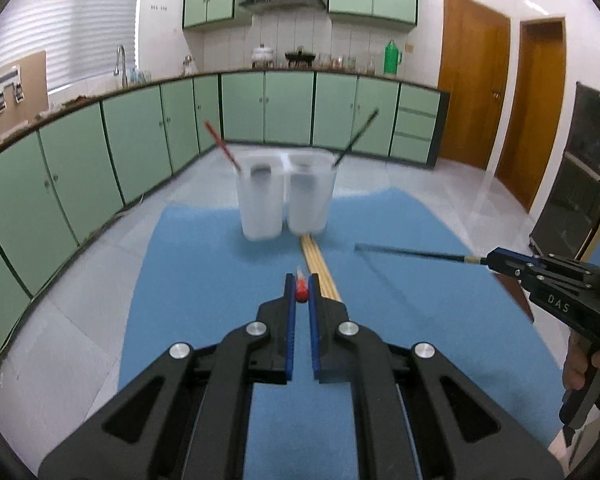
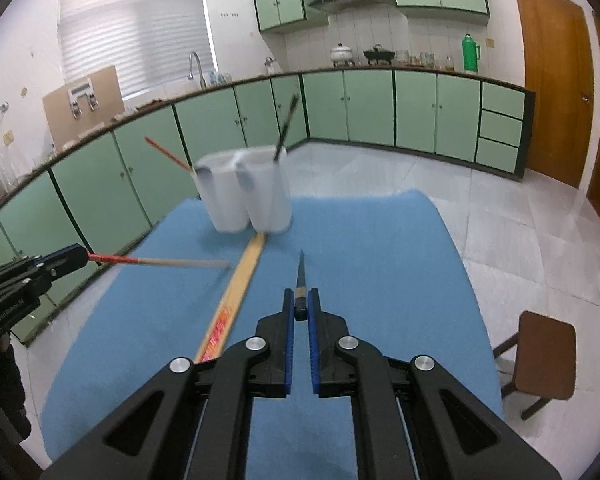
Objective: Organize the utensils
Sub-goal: 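Lift both chopsticks and carry them up over the white holder, then lower the chopsticks into the holder and open both tools, then pull both open tools back from the holder toward the mat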
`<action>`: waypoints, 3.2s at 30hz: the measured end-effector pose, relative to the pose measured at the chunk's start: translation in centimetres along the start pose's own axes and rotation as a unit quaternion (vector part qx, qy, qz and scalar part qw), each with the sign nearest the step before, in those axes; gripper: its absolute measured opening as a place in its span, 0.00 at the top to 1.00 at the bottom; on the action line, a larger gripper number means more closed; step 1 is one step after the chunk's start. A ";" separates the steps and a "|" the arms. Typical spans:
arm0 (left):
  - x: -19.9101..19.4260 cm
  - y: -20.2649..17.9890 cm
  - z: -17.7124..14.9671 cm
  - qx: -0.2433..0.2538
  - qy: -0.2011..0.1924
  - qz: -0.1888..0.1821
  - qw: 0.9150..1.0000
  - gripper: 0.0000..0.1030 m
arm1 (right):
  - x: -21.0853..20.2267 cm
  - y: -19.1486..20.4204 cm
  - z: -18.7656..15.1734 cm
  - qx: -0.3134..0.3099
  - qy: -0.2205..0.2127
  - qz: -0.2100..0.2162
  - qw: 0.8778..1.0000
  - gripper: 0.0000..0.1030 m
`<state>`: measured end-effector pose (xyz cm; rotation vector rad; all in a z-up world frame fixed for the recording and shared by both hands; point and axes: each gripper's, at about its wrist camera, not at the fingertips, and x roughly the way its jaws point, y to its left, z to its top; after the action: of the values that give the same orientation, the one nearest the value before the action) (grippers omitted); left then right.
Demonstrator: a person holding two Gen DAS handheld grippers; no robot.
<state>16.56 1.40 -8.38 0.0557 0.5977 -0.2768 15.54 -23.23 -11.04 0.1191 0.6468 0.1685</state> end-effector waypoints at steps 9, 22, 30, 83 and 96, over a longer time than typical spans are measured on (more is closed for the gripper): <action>-1.0 0.2 4.2 0.009 -0.038 -0.015 0.999 0.95 | -1.2 0.7 5.2 -0.009 -0.020 0.023 0.999 0.94; -0.5 -0.2 6.0 0.023 -0.045 -0.044 0.998 0.95 | -1.1 1.7 11.0 -0.043 -0.014 0.058 0.997 0.94; -1.6 -0.3 9.7 0.031 -0.085 -0.054 0.994 0.95 | -2.2 2.6 15.1 -0.062 -0.046 0.079 0.994 0.94; 7.0 4.1 11.6 -0.010 -0.092 0.003 0.996 0.37 | 4.6 0.4 16.3 -0.025 -0.119 -0.006 0.993 0.24; 6.4 4.3 -1.5 -0.033 0.015 0.023 0.999 0.26 | 3.9 1.0 3.2 -0.007 -0.041 -0.048 0.998 0.06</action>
<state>21.93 4.22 -13.35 0.0094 0.6345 -0.2125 20.41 -21.68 -10.62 0.0812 0.5688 0.0758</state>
